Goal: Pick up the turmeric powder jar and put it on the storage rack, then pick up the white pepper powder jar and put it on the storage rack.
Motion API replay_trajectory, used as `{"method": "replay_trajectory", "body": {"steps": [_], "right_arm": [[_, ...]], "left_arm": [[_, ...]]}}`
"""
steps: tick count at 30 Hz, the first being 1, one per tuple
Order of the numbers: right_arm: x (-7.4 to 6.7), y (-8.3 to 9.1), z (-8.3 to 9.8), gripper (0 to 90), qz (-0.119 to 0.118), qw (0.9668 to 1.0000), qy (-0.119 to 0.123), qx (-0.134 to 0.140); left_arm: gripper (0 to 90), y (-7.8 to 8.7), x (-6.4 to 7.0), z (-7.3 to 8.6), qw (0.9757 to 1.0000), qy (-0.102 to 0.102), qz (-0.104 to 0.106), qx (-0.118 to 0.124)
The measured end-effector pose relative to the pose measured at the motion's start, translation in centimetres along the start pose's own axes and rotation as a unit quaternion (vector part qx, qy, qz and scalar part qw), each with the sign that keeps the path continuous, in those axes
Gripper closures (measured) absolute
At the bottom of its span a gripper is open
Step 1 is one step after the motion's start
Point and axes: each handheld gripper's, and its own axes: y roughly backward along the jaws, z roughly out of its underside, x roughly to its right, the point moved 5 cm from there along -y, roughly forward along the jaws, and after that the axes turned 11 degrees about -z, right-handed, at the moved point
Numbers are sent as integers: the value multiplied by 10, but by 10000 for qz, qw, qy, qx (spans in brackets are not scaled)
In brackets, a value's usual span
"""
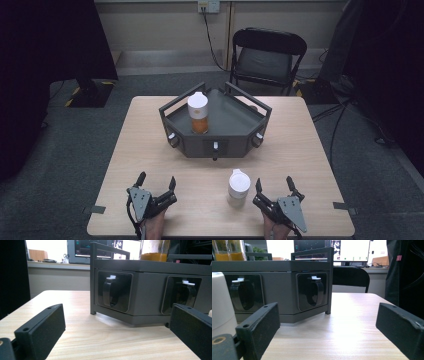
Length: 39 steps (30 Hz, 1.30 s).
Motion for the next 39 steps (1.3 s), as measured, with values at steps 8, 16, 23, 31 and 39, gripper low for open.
{"method": "replay_trajectory", "body": {"steps": [8,16,23,31,39], "right_arm": [[0,0,0,41,-1,10000,-3,0],[0,0,0,42,-6,10000,-3,-2],[0,0,0,41,11,10000,-15,-5],[1,1,0,30,-40,10000,-9,17],[3,3,0,15,-77,9999,-41,86]], "left_arm": [[0,1,3,1,9998,-200,-16,72],[0,1,4,1,9998,-202,-38,75],[1,1,4,1,9998,-204,-42,75],[1,1,4,1,9998,-198,-49,73],[1,1,5,1,9997,-204,-89,77]]}}
